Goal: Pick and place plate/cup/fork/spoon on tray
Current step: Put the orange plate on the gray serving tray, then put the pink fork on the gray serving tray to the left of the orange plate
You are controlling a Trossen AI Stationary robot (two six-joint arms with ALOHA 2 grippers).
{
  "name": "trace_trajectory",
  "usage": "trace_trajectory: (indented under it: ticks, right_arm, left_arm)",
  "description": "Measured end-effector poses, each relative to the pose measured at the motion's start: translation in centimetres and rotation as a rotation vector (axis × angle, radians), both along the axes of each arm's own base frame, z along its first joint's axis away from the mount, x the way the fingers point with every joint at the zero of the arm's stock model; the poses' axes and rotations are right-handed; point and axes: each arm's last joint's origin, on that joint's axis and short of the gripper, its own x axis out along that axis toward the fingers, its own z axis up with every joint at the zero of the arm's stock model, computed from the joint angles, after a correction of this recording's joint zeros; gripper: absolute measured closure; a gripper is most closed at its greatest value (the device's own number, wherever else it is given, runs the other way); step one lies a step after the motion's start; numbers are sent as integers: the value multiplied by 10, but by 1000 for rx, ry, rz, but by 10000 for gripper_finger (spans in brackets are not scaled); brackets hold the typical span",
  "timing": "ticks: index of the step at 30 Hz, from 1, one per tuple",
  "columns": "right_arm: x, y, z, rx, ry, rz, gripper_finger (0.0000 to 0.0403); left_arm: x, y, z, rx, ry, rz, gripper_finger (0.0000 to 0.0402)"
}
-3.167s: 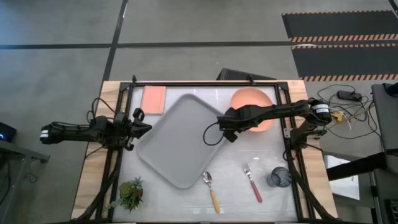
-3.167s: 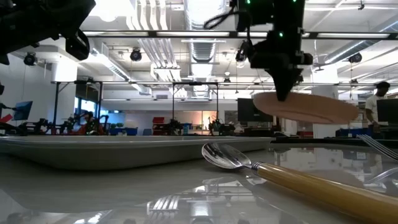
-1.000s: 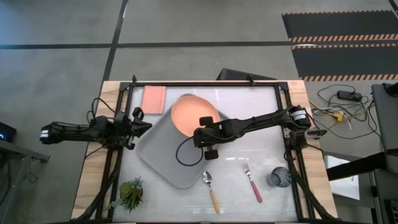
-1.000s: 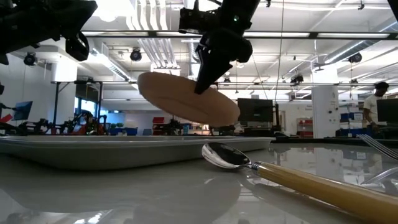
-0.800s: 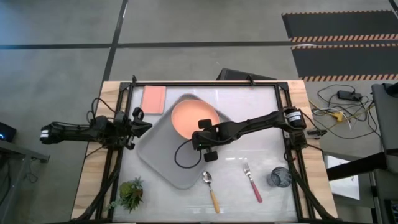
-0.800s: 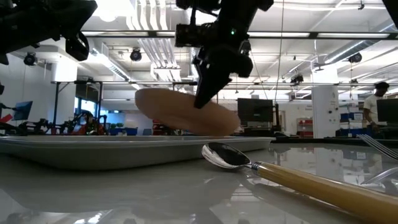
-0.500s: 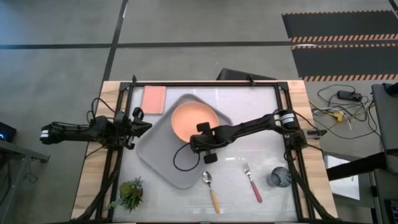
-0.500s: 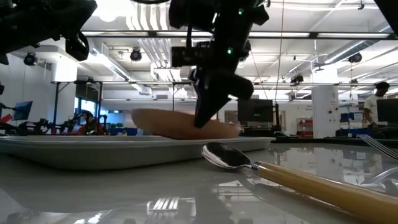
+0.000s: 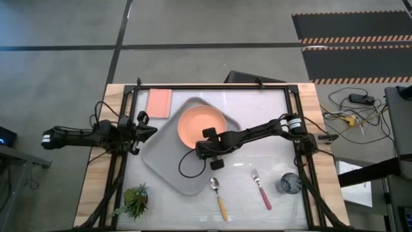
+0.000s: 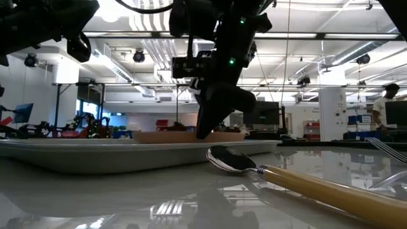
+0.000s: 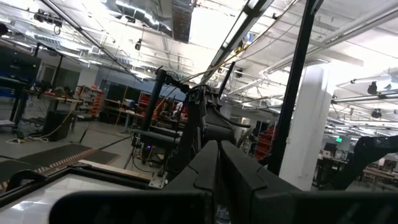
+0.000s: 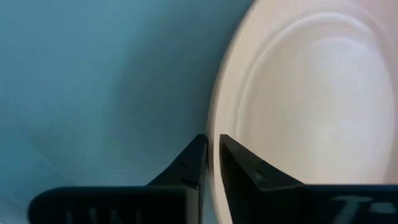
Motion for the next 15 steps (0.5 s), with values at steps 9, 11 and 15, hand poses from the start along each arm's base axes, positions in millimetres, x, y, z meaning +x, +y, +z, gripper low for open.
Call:
trace_trajectory:
  ticks: [9, 11, 15]
  right_arm:
    - [-1, 0, 6, 22, -11, -53, 317]
    - [-2, 1, 13, 36, -33, -79, 309]
    - [-7, 4, 35, 84, -92, -149, 302]
  left_arm:
    - [0, 0, 0, 0, 0, -1, 402]
    - [0, 0, 0, 0, 0, -1, 402]
    - [0, 0, 0, 0, 0, 0, 402]
